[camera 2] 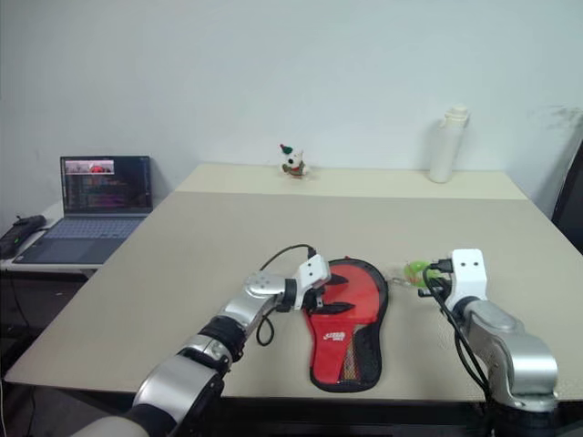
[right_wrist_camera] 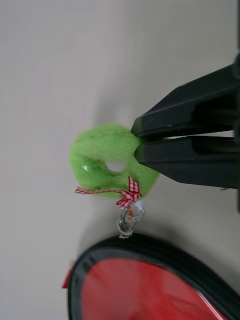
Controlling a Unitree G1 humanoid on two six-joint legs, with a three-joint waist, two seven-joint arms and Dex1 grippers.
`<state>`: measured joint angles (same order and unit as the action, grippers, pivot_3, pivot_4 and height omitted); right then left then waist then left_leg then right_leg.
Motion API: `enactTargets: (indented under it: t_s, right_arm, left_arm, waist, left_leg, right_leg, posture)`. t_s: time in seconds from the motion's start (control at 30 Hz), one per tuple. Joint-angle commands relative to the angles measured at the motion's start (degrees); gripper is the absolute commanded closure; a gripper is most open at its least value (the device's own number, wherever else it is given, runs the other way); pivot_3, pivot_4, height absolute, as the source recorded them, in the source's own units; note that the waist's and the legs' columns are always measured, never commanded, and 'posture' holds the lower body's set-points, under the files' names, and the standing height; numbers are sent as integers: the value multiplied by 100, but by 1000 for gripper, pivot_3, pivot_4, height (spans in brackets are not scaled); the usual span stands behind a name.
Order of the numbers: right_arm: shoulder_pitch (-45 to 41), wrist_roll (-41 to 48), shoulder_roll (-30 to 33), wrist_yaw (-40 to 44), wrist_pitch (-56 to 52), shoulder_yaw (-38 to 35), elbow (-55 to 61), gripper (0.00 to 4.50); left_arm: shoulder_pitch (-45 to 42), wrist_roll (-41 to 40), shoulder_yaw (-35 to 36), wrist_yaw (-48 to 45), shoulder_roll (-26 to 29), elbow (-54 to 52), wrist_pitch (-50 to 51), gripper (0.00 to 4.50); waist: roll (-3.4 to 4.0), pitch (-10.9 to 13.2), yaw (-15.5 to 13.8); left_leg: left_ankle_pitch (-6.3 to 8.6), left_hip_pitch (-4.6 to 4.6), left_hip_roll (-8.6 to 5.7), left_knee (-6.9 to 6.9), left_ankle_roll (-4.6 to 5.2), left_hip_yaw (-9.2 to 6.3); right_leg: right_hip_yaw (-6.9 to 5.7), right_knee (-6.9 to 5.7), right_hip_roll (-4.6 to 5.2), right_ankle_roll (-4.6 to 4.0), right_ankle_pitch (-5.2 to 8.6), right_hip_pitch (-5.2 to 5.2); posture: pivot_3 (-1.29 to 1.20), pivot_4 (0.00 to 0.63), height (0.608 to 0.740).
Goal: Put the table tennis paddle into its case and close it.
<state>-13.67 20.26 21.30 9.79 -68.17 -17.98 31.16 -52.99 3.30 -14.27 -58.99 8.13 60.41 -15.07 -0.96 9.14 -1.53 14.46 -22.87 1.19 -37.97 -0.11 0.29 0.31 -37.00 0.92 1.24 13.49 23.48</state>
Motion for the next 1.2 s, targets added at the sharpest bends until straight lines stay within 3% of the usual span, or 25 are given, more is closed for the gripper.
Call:
enactTargets:
  t_s: [0.03,0.63,0.97,1.1,1.2]
  right_arm:
    - [446,484,178,320,-637,-429,1008,4458]
    - [2220,2010,647,1656,-1864,-1309,2437,4458]
    - [2328,2077,664,1522,-1809,-1331,2329,4458]
    - [2253,2142,859,1649,-1572,-1440,2234,3526]
    - [2112,1946,1236,1797,-871,-1134,2200,2405]
  left_arm:
    - [106,390,-291,19,-140,403,42,1104]
    - [-91,579,-267,81,-379,666,-101,1104]
    - [-108,619,-262,114,-451,721,-135,1104]
    - [-109,620,-257,125,-451,724,-138,1104]
    - [-111,617,-250,127,-443,721,-134,1104]
  waist:
    - [-4,-1,2]
    - [-10,-2,11]
    - [-18,-3,24]
    - [-18,-2,25]
    - [-19,-1,26]
  left_leg:
    - [1,-2,-3,0,0,-1]
    - [2,-1,-43,0,2,-26]
    - [2,2,-43,-1,2,-41]
    - [2,-2,-43,0,2,-44]
    - [2,-2,-43,0,2,-45]
  right_leg:
    - [0,4,2,2,1,-1]
    - [-34,15,46,41,6,-19]
    - [-54,17,50,40,8,-25]
    - [-61,20,51,38,9,-25]
    - [-61,20,50,39,9,-25]
  posture:
    - [0,150,740]
    - [0,150,740]
    - [0,150,740]
    - [0,150,740]
    - [0,150,740]
